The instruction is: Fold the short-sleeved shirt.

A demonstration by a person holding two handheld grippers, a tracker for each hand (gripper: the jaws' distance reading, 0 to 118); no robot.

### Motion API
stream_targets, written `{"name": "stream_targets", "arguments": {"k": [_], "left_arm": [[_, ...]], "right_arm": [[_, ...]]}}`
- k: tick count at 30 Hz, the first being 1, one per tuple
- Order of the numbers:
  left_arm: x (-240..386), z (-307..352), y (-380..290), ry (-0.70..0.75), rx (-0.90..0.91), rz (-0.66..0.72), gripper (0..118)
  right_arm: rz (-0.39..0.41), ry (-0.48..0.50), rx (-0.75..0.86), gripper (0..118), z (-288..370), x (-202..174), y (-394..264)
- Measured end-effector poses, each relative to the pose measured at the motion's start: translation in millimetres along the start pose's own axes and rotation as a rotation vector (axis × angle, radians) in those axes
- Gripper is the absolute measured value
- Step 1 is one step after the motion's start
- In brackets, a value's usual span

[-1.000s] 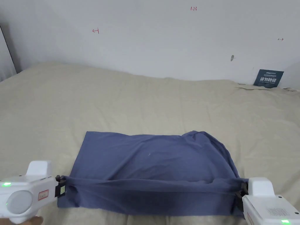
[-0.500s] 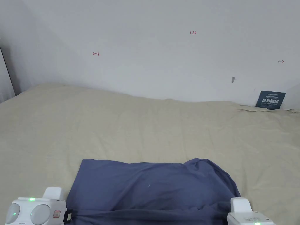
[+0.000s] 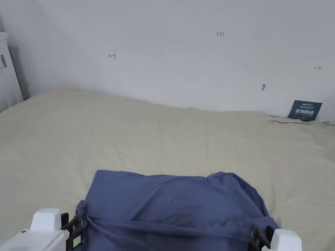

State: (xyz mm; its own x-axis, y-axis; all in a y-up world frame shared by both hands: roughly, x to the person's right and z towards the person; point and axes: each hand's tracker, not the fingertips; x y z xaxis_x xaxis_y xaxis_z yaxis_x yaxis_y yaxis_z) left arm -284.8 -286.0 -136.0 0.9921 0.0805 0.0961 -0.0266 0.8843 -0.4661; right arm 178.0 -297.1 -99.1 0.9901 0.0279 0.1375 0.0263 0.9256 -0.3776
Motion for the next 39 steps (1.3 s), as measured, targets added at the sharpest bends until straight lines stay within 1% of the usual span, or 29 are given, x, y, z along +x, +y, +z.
{"name": "stream_targets", "arguments": {"k": [1, 3, 4, 5, 7, 9, 12, 14, 15, 19, 20, 21, 22, 23, 25, 26, 28, 29, 30, 31, 32, 33, 34, 35, 36, 38, 39], "left_arm": [[7, 10, -2, 0.008, 0.007, -0.005, 16], [12, 31, -11, 0.024, 0.039, -0.004, 9], [13, 39, -15, 0.014, 0.044, 0.007, 2], [15, 46, -16, 0.012, 0.044, 0.018, 0], [19, 62, -23, 0.030, 0.049, 0.030, 0], [21, 74, -30, 0.024, 0.043, 0.041, 0], [19, 76, -40, 0.041, -0.060, 0.110, 0], [8, 65, -44, 0.013, -0.095, 0.174, 0], [2, 54, -44, 0.019, -0.147, 0.196, 0], [-22, 8, -31, -0.027, -0.260, 0.249, 0], [-26, -3, -27, -0.022, -0.273, 0.245, 2], [-31, -13, -21, -0.034, -0.290, 0.238, 9], [-34, -21, -17, -0.030, -0.297, 0.241, 19], [-36, -30, -13, -0.029, -0.312, 0.244, 34], [-39, -48, -10, -0.015, -0.357, 0.250, 58], [-39, -57, -11, -0.015, -0.372, 0.248, 66], [-37, -74, -13, -0.004, -0.422, 0.230, 65], [-35, -80, -19, 0.009, -0.451, 0.211, 65], [-30, -88, -22, 0.080, -0.499, 0.180, 60], [-27, -92, -27, 0.094, -0.519, 0.142, 55], [-21, -92, -28, 0.105, -0.494, 0.102, 51], [-16, -88, -27, 0.115, -0.479, 0.077, 45], [-11, -88, -24, 0.139, -0.483, 0.075, 35], [-5, -88, -22, 0.154, -0.482, 0.051, 17], [0, -88, -22, 0.178, -0.477, 0.011, 12], [10, -89, -26, 0.160, -0.489, -0.051, 10], [14, -89, -26, 0.169, -0.490, -0.093, 7]], "right_arm": [[-0.003, -0.001, 0.008, 1, 9, -2, -4], [0.006, -0.035, 0.044, 1, 29, -7, -14], [0.000, -0.025, 0.042, 1, 38, -7, -18], [-0.005, -0.014, 0.044, 1, 47, -7, -22], [0.003, -0.034, 0.048, 1, 63, -11, -29], [0.012, -0.029, 0.049, 1, 79, -12, -37], [0.009, -0.042, 0.034, 1, 93, -15, -45], [-0.002, -0.043, 0.026, 1, 99, -15, -50], [-0.004, -0.040, 0.019, 1, 99, -17, -50], [0.016, -0.033, 0.007, 1, 97, -20, -52], [0.019, -0.033, 0.004, 1, 97, -20, -52], [0.020, -0.034, -0.001, 1, 96, -19, -52], [0.018, -0.033, -0.004, 1, 96, -19, -52], [0.017, -0.033, -0.004, 1, 95, -20, -52], [0.017, -0.033, -0.010, 1, 94, -20, -52], [0.017, -0.034, -0.011, 1, 94, -20, -53], [0.020, -0.035, -0.015, 1, 92, -20, -54], [0.020, -0.035, -0.018, 1, 92, -20, -54], [0.021, -0.042, -0.023, 1, 92, -20, -55], [0.022, -0.042, -0.027, 1, 92, -19, -55], [0.021, -0.040, -0.029, 1, 92, -17, -56], [0.022, -0.045, -0.032, 1, 92, -17, -56], [0.027, -0.052, -0.038, 1, 91, -16, -56], [0.029, -0.059, -0.046, 1, 90, -14, -57], [0.026, -0.062, -0.053, 1, 88, -11, -57], [0.020, -0.080, -0.103, 1, 78, -4, -56], [0.020, -0.088, -0.134, 1, 71, 0, -55]]}}
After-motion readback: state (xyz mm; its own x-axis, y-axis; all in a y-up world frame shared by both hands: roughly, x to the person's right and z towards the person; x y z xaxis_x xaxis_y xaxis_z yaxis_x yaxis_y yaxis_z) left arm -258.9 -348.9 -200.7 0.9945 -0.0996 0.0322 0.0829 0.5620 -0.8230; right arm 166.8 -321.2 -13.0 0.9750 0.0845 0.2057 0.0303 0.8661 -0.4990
